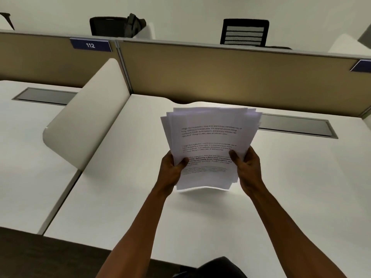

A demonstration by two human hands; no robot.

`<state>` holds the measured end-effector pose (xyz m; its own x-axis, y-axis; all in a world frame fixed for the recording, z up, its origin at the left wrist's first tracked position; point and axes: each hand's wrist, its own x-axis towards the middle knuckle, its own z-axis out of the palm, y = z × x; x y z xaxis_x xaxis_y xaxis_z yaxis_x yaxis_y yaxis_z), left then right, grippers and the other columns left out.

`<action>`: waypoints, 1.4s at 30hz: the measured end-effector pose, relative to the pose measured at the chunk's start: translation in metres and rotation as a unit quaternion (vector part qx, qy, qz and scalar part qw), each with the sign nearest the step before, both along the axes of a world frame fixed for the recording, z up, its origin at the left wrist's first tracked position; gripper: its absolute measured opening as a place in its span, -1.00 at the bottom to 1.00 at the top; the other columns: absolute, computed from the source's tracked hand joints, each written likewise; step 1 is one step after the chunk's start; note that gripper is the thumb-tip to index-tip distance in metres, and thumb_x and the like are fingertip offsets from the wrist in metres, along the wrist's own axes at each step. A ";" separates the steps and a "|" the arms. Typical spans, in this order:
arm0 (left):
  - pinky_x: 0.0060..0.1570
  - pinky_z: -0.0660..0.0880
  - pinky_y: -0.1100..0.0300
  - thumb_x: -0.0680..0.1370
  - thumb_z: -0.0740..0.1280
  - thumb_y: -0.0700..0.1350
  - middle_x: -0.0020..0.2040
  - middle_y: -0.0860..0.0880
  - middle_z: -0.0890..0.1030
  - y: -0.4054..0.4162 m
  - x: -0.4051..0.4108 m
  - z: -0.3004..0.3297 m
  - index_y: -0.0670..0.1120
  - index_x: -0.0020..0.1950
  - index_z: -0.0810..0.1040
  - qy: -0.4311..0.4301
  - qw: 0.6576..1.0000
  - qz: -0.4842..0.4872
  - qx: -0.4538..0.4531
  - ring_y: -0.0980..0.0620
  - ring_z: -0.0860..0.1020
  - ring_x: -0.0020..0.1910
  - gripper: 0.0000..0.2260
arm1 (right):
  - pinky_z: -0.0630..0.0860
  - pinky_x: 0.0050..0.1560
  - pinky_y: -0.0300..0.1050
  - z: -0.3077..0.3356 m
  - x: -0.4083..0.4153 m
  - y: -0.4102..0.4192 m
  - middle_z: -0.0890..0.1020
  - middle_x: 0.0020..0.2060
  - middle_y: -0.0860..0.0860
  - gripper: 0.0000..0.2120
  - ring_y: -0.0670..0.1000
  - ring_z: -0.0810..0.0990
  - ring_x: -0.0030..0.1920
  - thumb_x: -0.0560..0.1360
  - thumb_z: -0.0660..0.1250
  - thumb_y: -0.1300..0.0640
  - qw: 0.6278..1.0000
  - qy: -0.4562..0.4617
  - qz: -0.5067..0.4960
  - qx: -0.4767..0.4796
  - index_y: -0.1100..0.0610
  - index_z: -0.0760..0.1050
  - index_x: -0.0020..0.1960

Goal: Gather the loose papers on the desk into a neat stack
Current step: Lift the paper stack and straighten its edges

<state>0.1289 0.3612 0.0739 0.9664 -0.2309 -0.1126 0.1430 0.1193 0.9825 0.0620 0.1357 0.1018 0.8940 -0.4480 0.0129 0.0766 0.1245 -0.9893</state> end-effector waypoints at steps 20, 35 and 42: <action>0.13 0.64 -0.02 0.55 0.41 -0.29 0.15 -0.09 0.68 -0.022 -0.030 -0.034 -0.10 0.28 0.57 0.035 0.998 0.007 0.058 -0.19 0.63 0.18 -0.69 | 0.62 0.14 0.07 -0.055 -0.044 0.002 0.68 0.10 0.04 -0.72 0.11 0.63 0.15 0.55 0.37 0.27 0.997 0.078 0.009 -0.021 0.01 0.55 0.20; 0.15 0.64 0.03 0.61 0.36 -0.16 0.16 -0.03 0.68 -0.025 -0.041 -0.043 -0.04 0.32 0.54 0.031 0.994 -0.004 0.104 -0.04 0.64 0.16 -0.72 | 0.60 -0.01 -0.25 -0.071 -0.052 0.002 0.66 0.14 0.03 -0.68 0.03 0.62 0.14 0.56 0.38 0.15 0.992 0.113 -0.004 -0.062 0.08 0.50 0.30; 0.10 0.65 0.03 0.61 0.36 -0.19 0.16 -0.06 0.69 -0.029 -0.036 -0.039 -0.08 0.32 0.56 0.037 0.994 -0.015 0.099 -0.05 0.67 0.13 -0.72 | 0.51 -0.15 -0.51 -0.057 -0.052 -0.012 0.66 -0.02 -0.16 -0.71 -0.23 0.64 -0.02 0.55 0.38 0.10 0.968 0.096 -0.026 -0.232 0.04 0.53 0.27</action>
<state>0.0927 0.3319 0.0349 0.9466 -0.2265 -0.2294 0.2164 -0.0810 0.9729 0.0100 0.1234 0.0444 0.8764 -0.4778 0.0592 -0.1194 -0.3347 -0.9347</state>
